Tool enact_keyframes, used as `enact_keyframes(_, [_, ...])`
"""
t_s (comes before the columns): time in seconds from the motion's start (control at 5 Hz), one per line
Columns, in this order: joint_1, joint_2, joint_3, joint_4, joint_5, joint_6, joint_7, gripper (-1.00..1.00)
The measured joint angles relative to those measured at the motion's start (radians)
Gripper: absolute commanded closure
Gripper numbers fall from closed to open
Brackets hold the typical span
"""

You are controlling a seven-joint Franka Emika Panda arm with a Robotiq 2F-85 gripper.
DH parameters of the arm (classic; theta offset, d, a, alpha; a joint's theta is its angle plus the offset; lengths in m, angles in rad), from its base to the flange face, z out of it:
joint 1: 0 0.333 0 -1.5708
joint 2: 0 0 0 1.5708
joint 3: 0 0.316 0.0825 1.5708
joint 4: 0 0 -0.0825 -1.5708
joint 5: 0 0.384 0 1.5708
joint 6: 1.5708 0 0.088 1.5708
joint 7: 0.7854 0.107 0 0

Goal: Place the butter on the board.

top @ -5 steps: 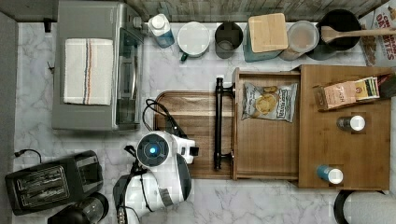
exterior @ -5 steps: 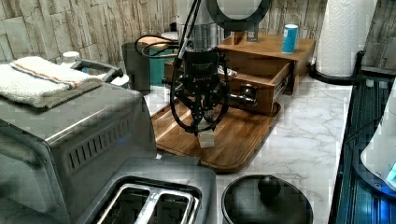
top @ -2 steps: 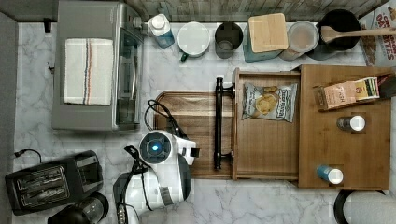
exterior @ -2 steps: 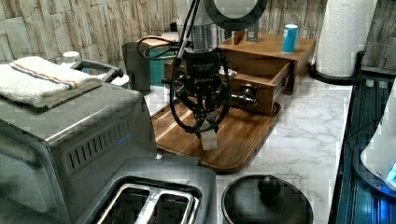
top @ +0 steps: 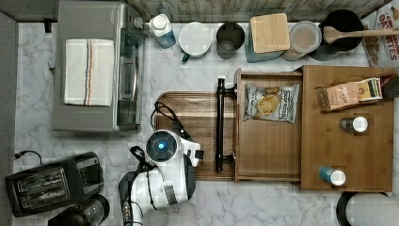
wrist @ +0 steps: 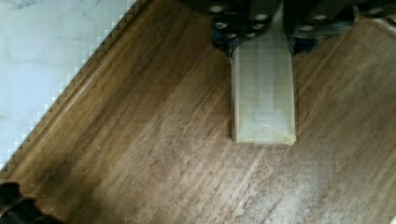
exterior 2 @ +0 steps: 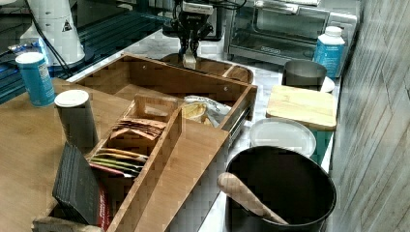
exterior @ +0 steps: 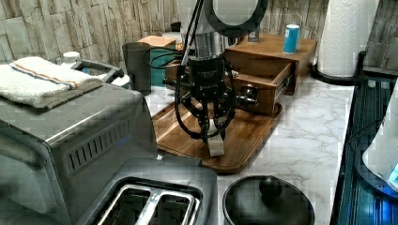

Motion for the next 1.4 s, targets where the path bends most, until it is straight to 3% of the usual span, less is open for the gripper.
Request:
enact_keyframes(0.6, [0.000,0.000,0.003,0.004,-0.003,-0.108,0.000,-1.00])
enact_keyframes(1.4, [0.000,-0.014,-0.006,0.006,-0.005,-0.102,0.000,-1.00])
